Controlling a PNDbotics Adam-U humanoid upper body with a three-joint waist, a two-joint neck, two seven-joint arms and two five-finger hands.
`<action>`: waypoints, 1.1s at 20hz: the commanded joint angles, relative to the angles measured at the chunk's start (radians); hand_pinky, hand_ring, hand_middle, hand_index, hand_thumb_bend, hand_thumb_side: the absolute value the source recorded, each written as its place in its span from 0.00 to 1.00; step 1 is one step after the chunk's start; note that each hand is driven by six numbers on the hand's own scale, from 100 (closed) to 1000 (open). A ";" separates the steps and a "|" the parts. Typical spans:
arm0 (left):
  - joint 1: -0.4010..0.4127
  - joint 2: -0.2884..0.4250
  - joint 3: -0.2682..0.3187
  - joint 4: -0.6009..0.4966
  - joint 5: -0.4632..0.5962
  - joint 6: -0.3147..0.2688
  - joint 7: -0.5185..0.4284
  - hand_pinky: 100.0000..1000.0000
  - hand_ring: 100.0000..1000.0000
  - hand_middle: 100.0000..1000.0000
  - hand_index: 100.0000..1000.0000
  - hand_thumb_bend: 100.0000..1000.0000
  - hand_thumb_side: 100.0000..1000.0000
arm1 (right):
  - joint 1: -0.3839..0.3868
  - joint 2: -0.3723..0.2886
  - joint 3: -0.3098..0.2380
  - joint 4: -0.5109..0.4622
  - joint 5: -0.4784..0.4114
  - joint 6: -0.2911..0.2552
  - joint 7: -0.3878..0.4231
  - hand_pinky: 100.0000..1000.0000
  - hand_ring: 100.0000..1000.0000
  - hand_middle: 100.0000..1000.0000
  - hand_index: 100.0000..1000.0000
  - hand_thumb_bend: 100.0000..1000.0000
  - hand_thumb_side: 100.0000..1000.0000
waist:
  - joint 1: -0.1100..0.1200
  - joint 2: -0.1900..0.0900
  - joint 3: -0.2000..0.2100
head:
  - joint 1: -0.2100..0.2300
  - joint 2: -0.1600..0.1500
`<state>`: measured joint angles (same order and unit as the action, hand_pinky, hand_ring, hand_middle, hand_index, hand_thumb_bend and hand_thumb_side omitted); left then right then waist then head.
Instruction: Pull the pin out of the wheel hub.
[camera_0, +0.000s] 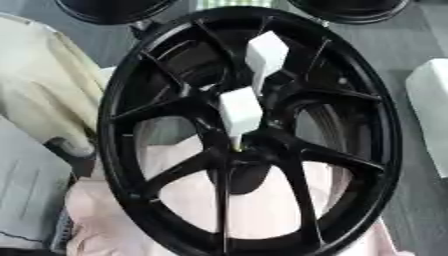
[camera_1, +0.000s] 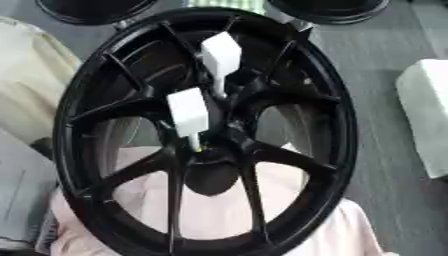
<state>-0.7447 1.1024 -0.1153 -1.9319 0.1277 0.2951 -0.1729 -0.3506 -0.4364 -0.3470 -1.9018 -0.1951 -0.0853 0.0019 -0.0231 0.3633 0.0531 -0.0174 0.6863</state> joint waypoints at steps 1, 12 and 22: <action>0.110 0.084 0.131 -0.043 0.054 -0.008 0.108 0.16 0.02 0.00 0.14 0.16 0.00 | -0.003 -0.034 -0.017 -0.019 -0.005 -0.003 -0.012 0.75 0.50 0.45 0.48 0.12 0.27 | -0.004 -0.029 0.008 | -0.011 0.008; 0.511 -0.020 0.314 -0.042 -0.073 -0.071 0.256 0.57 0.48 0.47 0.67 0.26 0.00 | -0.003 -0.034 -0.033 -0.027 -0.006 -0.004 -0.039 0.75 0.50 0.45 0.49 0.12 0.26 | -0.023 -0.027 0.044 | -0.015 0.020; 0.577 -0.074 0.373 -0.022 -0.218 -0.074 0.218 0.71 0.67 0.69 0.84 0.60 0.78 | 0.002 -0.038 -0.037 -0.032 -0.009 -0.001 -0.050 0.75 0.50 0.45 0.49 0.12 0.25 | -0.022 -0.040 0.052 | -0.027 0.018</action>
<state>-0.1648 1.0093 0.2376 -1.9481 -0.0748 0.2226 0.0539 -0.3422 -0.4374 -0.3750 -1.9112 -0.1960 -0.0868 -0.0441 -0.0507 0.3486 0.1045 -0.0427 0.7027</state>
